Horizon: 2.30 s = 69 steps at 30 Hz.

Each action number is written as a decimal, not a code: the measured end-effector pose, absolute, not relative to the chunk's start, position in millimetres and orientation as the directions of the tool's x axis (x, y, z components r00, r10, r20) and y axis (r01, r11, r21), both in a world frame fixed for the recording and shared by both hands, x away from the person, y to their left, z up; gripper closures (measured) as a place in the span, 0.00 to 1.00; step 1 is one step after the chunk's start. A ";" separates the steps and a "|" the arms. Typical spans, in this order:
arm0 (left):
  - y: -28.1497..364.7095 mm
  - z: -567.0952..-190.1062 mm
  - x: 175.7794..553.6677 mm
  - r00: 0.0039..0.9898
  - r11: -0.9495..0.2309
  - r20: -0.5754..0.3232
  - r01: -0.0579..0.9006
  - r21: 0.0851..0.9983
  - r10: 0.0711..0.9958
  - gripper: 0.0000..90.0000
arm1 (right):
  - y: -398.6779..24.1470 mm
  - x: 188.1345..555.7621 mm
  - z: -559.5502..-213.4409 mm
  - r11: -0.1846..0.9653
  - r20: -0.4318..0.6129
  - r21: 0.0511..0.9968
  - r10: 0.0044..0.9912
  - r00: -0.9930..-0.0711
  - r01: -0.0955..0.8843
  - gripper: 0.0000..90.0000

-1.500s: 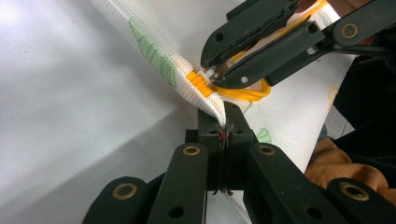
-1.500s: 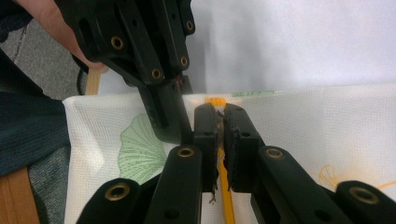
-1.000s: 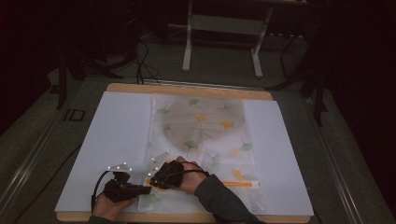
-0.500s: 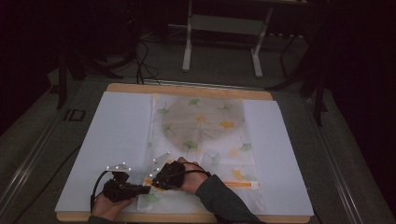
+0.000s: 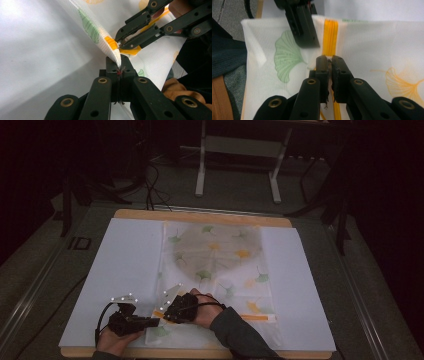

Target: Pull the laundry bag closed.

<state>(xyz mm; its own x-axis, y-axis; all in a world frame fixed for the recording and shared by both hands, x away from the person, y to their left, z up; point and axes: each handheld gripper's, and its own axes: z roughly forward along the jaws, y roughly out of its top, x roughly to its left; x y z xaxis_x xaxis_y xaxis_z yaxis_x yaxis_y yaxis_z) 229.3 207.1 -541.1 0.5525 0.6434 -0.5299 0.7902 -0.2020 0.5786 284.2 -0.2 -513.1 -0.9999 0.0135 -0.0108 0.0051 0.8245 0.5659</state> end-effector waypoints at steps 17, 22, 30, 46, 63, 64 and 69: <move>212.9 -541.3 230.6 0.542 -0.185 -0.536 0.794 0.580 0.647 0.98 | -7.6 285.5 -515.8 0.838 -0.012 0.546 0.023 -1.000 0.013 0.94; 213.9 -541.8 230.8 0.538 -0.180 -0.540 0.796 0.578 0.647 0.98 | -8.3 285.2 -516.2 0.844 -0.017 0.537 0.021 -1.000 0.008 0.94; 216.4 -542.0 230.8 0.533 -0.171 -0.544 0.798 0.578 0.648 0.98 | -12.1 286.0 -517.2 0.848 -0.017 0.530 0.028 -0.999 0.015 0.94; 217.8 -541.6 230.5 0.535 -0.169 -0.545 0.796 0.581 0.646 0.98 | -21.9 286.7 -517.3 0.860 -0.031 0.511 0.031 -0.999 0.011 0.94; 218.7 -541.2 230.2 0.537 -0.168 -0.544 0.794 0.584 0.644 0.98 | -32.4 286.1 -516.7 0.867 -0.038 0.497 0.035 -0.999 0.011 0.94; 218.8 -541.3 230.2 0.537 -0.167 -0.545 0.793 0.586 0.644 0.98 | -32.7 285.8 -516.4 0.868 -0.040 0.496 0.035 -0.999 0.011 0.94; 218.9 -541.2 230.2 0.537 -0.165 -0.546 0.794 0.585 0.644 0.98 | -35.2 285.9 -516.3 0.870 -0.044 0.492 0.036 -0.998 0.010 0.94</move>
